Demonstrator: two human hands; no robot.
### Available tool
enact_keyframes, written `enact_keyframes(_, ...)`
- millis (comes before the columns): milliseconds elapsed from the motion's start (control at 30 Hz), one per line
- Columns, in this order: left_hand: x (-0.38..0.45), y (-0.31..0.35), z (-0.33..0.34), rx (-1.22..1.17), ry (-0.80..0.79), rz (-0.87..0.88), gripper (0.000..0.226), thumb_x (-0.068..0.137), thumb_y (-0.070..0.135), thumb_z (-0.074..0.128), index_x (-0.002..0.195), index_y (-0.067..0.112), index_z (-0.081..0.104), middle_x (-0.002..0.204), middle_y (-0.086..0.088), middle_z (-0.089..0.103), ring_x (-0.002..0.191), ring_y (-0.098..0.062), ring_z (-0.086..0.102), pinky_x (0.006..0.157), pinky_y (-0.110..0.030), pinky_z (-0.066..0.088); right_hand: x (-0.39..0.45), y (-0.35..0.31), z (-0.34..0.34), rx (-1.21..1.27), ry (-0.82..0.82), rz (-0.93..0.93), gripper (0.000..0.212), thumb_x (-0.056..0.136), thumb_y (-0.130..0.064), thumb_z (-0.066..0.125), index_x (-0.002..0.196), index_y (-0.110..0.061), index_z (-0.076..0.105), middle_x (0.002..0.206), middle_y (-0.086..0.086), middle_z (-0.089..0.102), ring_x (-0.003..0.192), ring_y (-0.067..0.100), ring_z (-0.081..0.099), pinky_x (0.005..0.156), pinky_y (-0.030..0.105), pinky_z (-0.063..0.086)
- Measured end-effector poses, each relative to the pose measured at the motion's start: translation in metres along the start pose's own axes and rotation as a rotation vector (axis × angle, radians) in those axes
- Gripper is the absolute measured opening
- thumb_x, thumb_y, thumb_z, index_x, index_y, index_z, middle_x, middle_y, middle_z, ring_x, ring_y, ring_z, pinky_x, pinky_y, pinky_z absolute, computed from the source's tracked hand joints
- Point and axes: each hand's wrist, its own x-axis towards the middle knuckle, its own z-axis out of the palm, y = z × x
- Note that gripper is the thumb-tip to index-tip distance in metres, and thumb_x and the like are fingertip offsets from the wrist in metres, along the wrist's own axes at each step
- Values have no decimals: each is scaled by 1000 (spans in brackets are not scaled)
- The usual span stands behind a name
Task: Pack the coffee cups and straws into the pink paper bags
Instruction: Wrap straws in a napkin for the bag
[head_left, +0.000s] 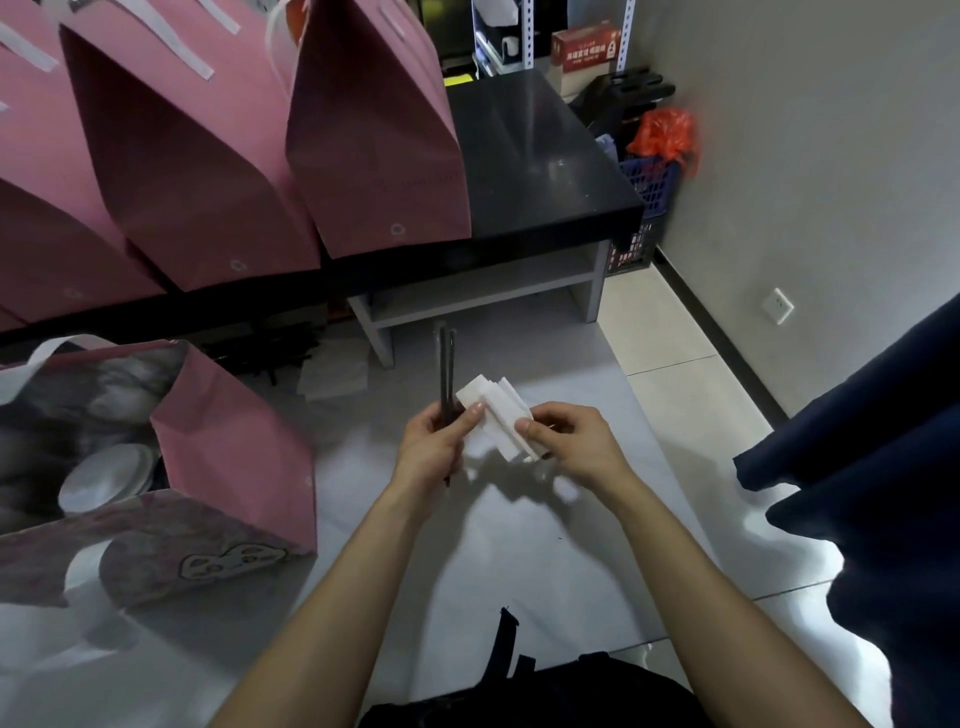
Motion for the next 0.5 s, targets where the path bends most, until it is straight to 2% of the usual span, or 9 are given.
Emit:
enact_keyframes(100,1,-1,-9,-9,51,11,20,97,24,83,107,11,72,57,7,34,46,-12,22,43,-26,18,-2,2,0,102,43,52,14,101,-26,77,91,-20,84,84,1,78,76,15,70,77,38,63)
enact_keyframes(200,2,-8,-22,22,114,23,13,98,22,81,92,18,70,57,5,34,47,-14,23,41,-24,21,-1,2,-1,181,90,84,17,103,-24,74,91,-16,84,86,2,78,79,16,70,82,41,65)
enact_keyframes(267,3,-12,-31,64,159,45,12,98,23,81,88,20,75,56,6,38,45,-13,28,42,-23,25,0,1,1,226,94,87,15,102,-23,74,94,-12,83,92,8,79,83,19,72,84,44,66)
enact_keyframes(367,1,-13,-43,217,268,71,9,96,29,84,99,21,84,58,16,59,48,-5,45,48,-25,37,0,2,4,229,90,97,12,99,-22,78,93,-11,81,91,9,79,81,19,73,85,45,64)
enact_keyframes(433,-2,-12,-50,278,321,95,18,93,32,86,109,23,86,69,18,70,61,-6,57,59,-29,46,0,4,5,228,81,123,11,97,-23,79,90,-15,82,89,7,79,82,20,73,84,45,64)
enact_keyframes(500,-3,-10,-57,318,350,125,24,93,31,86,114,22,87,90,12,79,84,-10,71,77,-36,58,0,7,6,230,61,152,14,100,-24,76,89,-18,83,90,5,79,85,23,73,86,48,65)
